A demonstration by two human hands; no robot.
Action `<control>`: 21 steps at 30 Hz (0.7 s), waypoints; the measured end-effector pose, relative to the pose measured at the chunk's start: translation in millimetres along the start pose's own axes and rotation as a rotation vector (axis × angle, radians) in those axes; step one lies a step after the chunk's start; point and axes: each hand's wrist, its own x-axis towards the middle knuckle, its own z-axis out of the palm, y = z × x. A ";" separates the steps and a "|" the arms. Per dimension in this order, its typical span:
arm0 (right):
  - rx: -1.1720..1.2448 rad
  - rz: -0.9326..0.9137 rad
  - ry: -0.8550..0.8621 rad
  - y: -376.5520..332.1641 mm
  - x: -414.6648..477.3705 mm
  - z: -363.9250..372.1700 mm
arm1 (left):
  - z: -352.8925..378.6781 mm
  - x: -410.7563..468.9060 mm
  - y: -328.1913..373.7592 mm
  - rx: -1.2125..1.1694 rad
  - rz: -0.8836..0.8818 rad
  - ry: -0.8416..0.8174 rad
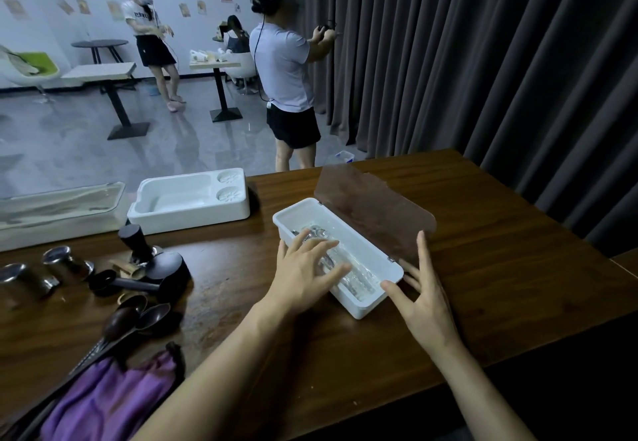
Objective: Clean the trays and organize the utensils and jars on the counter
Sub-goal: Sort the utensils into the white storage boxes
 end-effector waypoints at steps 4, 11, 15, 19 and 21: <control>-0.007 -0.008 0.100 -12.1 9.1 -1.9 | -6.1 -5.0 -2.7 -0.097 0.005 -0.027; 0.049 0.057 0.272 -30.5 27.5 -10.0 | -14.3 -10.0 -6.1 -0.253 -0.024 -0.021; 0.074 0.005 0.173 -31.7 23.4 -13.3 | -15.8 -16.0 -3.1 -0.278 -0.085 0.012; 0.005 -0.060 0.085 -38.2 8.5 -8.4 | -15.7 -19.9 -1.5 -0.378 -0.128 0.057; -0.075 -0.104 0.049 -36.4 0.8 -5.8 | -16.5 -20.9 -4.3 -0.430 -0.153 0.073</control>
